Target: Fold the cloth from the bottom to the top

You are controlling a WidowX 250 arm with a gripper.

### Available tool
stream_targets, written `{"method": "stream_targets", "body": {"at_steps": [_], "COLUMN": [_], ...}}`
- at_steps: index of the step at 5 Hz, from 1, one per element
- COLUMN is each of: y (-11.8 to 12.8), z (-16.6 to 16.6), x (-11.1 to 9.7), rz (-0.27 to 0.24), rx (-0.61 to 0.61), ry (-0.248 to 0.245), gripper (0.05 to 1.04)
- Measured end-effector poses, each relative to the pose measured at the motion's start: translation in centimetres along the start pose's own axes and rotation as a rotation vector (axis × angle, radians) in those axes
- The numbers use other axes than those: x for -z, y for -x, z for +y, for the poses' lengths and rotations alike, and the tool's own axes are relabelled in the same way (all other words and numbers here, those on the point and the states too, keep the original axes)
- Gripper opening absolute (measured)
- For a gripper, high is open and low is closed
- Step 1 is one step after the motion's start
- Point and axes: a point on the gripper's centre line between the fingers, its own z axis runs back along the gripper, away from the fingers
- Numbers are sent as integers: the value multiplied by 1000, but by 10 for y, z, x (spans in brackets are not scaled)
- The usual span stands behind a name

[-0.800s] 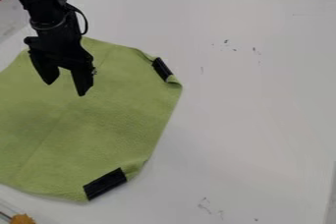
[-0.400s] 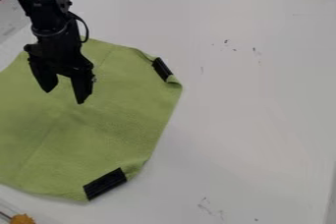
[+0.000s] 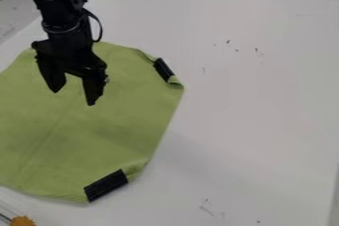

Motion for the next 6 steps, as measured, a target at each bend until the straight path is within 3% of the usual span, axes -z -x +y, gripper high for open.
{"method": "stream_targets", "body": {"at_steps": [1,2,3,4,6], "y": [25,53,73,80,80], "z": [-41,-78,-110,-129,-121], "x": [-6,3,18,26,29], "rz": [-38,-38,-82,-85,-52], "rx": [-48,-120,-100,-83,-48], "ry": [-2,24,41,86,106], "gripper": [1005,1001,1001,1001,1001]}}
